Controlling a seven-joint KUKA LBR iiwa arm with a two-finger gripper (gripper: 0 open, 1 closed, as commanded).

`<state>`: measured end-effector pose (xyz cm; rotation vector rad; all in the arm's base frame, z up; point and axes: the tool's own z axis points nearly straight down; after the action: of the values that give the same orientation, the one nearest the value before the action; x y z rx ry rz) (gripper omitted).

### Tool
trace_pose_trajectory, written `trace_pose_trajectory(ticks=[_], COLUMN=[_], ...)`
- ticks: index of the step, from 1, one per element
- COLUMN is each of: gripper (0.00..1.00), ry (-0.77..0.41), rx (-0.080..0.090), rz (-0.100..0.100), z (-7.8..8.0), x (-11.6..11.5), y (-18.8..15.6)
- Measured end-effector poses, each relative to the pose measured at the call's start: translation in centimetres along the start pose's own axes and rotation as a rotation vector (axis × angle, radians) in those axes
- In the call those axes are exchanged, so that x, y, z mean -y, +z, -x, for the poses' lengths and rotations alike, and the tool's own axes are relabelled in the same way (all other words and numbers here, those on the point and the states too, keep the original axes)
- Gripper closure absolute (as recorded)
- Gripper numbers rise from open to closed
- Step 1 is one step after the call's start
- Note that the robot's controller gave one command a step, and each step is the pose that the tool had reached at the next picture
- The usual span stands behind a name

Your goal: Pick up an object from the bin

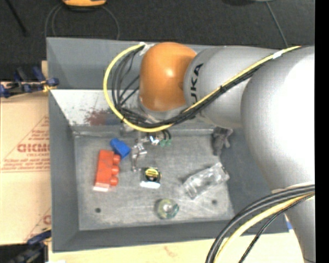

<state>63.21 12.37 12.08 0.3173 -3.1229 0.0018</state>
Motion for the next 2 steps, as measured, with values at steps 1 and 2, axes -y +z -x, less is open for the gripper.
trace_pose_trajectory(ticks=[1, 2], gripper=[0.0, 0.0], ry=[-0.127, -0.213], rx=[0.003, 0.008], rz=[0.001, 0.002], z=[0.1, -5.9], x=[-4.9, -8.7], y=[3.9, 4.5])
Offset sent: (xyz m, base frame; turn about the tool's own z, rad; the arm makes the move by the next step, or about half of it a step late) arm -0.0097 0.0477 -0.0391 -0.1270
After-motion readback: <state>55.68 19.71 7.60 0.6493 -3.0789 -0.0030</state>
